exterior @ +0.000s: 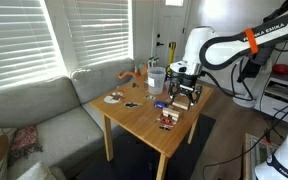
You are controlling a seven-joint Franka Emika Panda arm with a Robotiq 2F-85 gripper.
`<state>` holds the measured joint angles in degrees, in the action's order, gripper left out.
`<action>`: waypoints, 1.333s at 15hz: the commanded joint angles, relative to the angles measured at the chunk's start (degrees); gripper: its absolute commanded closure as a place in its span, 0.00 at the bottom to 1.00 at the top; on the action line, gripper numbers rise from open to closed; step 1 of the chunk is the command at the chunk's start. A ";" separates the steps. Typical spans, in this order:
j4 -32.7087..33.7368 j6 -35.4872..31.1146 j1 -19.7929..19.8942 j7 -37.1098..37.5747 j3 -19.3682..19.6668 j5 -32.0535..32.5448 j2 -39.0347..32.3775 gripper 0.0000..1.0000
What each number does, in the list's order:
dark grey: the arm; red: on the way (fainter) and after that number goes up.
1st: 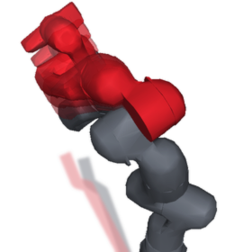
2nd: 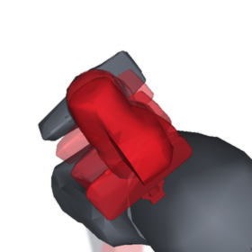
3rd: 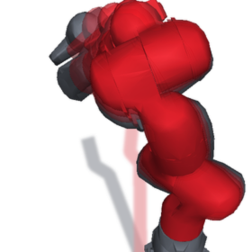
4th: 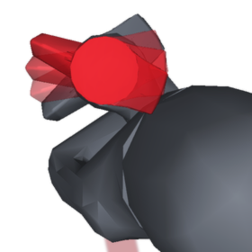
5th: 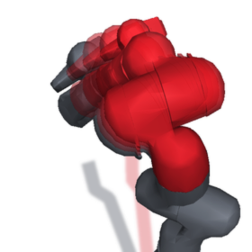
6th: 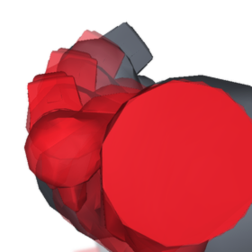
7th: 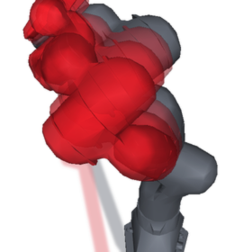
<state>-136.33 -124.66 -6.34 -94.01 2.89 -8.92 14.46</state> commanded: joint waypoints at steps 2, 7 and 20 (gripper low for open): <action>-0.39 -0.99 -0.44 0.08 -0.66 -1.32 0.56 0.42; -0.06 -2.16 -0.79 -0.22 -0.77 -1.85 -0.19 0.42; 0.71 -2.50 -0.62 -0.49 -0.74 -3.55 -2.35 0.42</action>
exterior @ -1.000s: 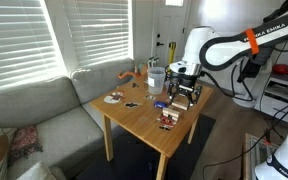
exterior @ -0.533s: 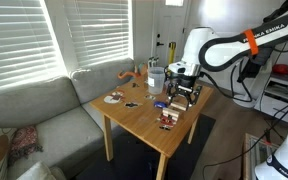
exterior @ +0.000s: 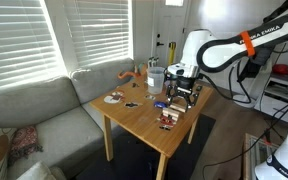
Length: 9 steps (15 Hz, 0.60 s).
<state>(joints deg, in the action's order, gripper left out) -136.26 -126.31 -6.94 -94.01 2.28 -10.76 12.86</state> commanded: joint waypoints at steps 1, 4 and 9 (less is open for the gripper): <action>0.65 -0.91 -0.02 -0.53 -0.15 -1.80 -0.82 0.42; 0.71 -1.37 0.02 -0.58 -0.18 -1.78 -0.97 0.42; 0.95 -2.02 -0.05 -0.70 -0.23 -1.76 -1.25 0.42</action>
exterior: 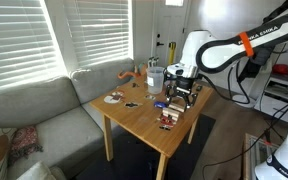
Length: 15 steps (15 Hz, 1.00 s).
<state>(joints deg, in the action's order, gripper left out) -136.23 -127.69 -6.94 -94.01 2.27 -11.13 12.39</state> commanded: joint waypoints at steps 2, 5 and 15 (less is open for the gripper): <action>0.96 -0.65 -0.10 -0.74 -0.26 -1.44 -0.86 0.42; 0.93 -0.56 -0.20 -0.82 -0.33 -1.59 -1.01 0.42; 1.03 -0.60 -0.18 -0.84 -0.57 -1.68 -1.59 0.42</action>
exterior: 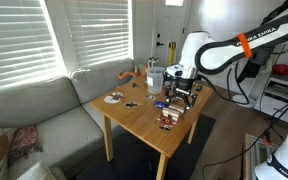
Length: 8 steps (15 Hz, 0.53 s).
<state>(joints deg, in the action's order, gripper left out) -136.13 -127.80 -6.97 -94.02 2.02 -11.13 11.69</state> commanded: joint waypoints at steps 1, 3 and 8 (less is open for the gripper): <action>0.93 -0.50 -0.12 -0.81 -0.34 -1.65 -0.91 0.42; 1.02 -0.25 -0.06 -0.84 -0.35 -1.43 -0.92 0.31; 1.24 -0.14 -0.03 -0.83 -0.36 -1.46 0.04 0.00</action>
<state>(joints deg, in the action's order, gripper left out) -135.72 -127.80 -6.97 -94.03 1.95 -11.13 11.46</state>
